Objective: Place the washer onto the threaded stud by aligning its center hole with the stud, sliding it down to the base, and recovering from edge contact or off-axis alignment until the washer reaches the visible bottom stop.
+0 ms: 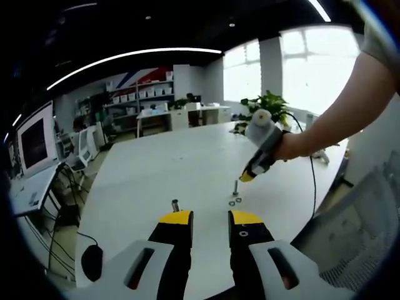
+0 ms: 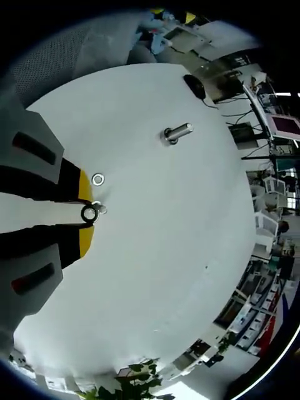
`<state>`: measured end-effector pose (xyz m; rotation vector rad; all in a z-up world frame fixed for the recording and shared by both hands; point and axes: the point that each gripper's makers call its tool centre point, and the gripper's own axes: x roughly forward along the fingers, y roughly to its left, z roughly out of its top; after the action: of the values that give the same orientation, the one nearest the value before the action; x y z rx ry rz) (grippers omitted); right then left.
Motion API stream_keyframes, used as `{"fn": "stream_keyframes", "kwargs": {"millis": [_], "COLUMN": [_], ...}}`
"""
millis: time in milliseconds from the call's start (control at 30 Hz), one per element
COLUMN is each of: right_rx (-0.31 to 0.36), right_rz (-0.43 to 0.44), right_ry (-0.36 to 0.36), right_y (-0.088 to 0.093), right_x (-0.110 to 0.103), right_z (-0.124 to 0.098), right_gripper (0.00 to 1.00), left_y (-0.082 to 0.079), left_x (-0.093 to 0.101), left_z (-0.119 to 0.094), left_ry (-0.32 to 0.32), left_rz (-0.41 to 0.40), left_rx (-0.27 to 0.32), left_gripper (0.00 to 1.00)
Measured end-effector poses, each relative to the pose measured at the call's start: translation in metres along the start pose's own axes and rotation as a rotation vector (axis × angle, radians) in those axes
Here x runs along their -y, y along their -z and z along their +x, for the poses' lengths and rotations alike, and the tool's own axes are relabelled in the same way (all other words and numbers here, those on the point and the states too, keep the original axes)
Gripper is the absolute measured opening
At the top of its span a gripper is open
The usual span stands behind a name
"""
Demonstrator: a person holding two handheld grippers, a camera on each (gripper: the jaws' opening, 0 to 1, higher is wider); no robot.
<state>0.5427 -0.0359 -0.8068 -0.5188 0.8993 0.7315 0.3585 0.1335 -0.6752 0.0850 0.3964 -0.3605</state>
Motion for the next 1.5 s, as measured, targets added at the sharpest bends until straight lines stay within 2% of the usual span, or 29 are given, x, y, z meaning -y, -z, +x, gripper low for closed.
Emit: {"fn": "stream_keyframes", "kwargs": {"millis": [600, 1500], "right_rx": [-0.001, -0.039], "right_rz": [-0.024, -0.035], "right_ry": [-0.003, -0.021], "right_y": [-0.01, -0.003], "right_x": [-0.001, -0.002], "right_z": [0.006, 0.015], "right_gripper": [0.14, 0.14], "left_y": [0.001, 0.002], "left_x": [-0.001, -0.003], "left_z": [0.0, 0.0], "left_ry": [-0.006, -0.016], "left_rz": [-0.001, -0.001], "left_rx": [-0.004, -0.011], "left_gripper": [0.2, 0.2]}}
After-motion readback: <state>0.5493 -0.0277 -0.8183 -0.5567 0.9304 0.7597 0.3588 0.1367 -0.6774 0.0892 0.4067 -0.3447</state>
